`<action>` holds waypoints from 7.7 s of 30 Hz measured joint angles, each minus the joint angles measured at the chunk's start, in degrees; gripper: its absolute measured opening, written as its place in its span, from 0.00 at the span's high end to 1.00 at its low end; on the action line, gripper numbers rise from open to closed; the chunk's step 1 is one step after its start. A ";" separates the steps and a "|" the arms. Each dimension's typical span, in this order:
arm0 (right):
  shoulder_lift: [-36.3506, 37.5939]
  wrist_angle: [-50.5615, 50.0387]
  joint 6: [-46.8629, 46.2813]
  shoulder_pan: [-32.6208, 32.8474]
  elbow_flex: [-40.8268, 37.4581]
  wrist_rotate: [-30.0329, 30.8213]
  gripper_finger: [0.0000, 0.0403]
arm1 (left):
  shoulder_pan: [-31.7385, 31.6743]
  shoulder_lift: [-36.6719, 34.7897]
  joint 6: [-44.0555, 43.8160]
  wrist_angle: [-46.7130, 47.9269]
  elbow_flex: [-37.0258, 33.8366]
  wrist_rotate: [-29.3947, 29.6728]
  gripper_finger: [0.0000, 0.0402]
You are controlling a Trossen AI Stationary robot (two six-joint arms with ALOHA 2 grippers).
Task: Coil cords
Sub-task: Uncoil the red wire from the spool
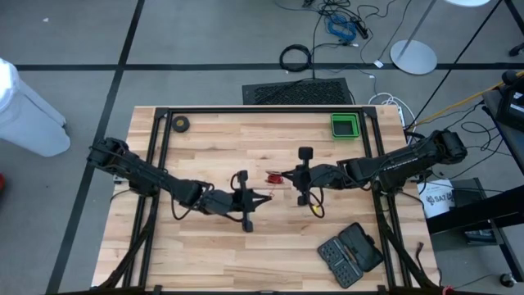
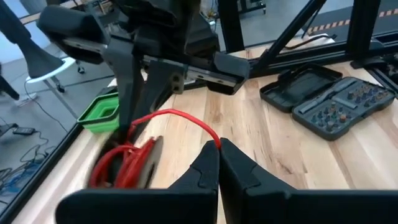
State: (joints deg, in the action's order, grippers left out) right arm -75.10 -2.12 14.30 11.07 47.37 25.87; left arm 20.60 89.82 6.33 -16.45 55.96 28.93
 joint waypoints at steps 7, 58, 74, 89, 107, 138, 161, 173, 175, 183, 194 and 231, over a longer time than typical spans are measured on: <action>-0.01 2.90 -0.78 -0.02 0.00 3.07 1.00 | 0.00 0.00 -0.04 -2.61 0.00 -0.65 1.00; -0.01 2.43 -1.17 -0.02 0.00 5.68 1.00 | -3.59 9.38 -4.31 -6.10 -0.09 -14.47 0.73; 6.55 -0.64 -3.31 0.28 0.00 4.95 1.00 | 0.28 -5.43 -10.56 12.03 -0.09 -13.40 0.65; 6.96 -0.82 -4.19 0.28 0.00 3.60 1.00 | 5.89 -12.02 -14.92 23.56 -0.09 -13.63 0.65; 6.96 -1.15 -4.04 0.28 0.00 2.31 1.00 | 4.97 -12.00 -8.72 22.87 -0.09 8.04 0.65; 6.96 -1.24 -4.15 0.31 0.00 2.31 1.00 | 2.70 -7.84 -5.56 10.70 -0.09 7.63 0.65; 6.96 -2.86 -4.17 0.28 0.00 2.31 1.00 | 0.37 -2.08 -2.54 3.20 -0.09 15.06 0.65; 6.96 -2.88 -4.17 0.28 0.00 2.31 1.00 | 2.76 -3.59 1.46 3.52 -0.09 10.85 0.65; 6.96 -2.92 -4.13 0.30 0.00 2.31 1.00 | 3.84 -5.24 1.99 3.48 -0.09 10.67 0.65; 6.96 -2.92 -3.82 0.28 0.00 2.25 1.00 | 5.84 -11.52 -1.22 5.56 -0.02 13.62 0.65; 6.96 -2.51 -4.15 0.31 0.00 -0.77 1.00 | 3.88 -9.41 -4.42 11.47 -0.13 20.26 0.65; 6.94 -2.50 -3.78 0.28 0.00 -0.77 1.00 | 0.35 -5.84 -9.01 6.19 -0.13 15.50 0.65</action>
State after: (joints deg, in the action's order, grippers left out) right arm -68.16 -4.61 10.52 11.35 47.37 25.10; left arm 20.95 83.99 -2.68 -10.27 55.83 44.42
